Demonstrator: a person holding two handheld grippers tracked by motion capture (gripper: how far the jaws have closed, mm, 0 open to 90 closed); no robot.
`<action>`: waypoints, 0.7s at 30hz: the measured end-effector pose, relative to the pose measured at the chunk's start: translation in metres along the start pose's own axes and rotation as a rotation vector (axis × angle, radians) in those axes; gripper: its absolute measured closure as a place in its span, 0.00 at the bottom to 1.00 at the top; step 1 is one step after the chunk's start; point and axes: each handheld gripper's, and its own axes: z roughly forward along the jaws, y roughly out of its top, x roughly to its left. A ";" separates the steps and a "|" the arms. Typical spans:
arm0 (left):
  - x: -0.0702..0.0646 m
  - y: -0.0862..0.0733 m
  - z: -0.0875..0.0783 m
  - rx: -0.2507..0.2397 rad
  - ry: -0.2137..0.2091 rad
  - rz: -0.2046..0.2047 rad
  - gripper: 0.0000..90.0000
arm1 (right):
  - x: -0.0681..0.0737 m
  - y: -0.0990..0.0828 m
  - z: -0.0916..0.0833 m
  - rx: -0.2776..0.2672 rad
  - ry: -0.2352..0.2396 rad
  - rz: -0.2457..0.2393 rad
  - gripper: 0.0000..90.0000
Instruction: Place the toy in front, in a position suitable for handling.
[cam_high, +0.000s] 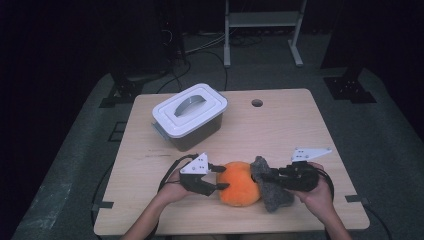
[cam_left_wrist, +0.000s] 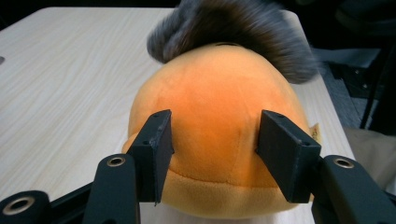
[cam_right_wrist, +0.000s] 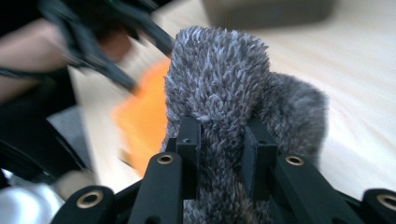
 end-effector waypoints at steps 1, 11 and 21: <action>0.000 0.001 0.002 -0.004 0.011 -0.004 0.50 | 0.007 0.004 0.002 -0.012 0.016 -0.018 0.79; -0.002 0.007 -0.001 -0.042 0.006 -0.026 0.37 | 0.005 -0.002 0.014 0.039 -0.034 -0.055 0.79; -0.006 0.012 0.011 -0.046 -0.004 -0.030 0.44 | 0.007 0.005 -0.002 -0.015 -0.026 -0.038 0.79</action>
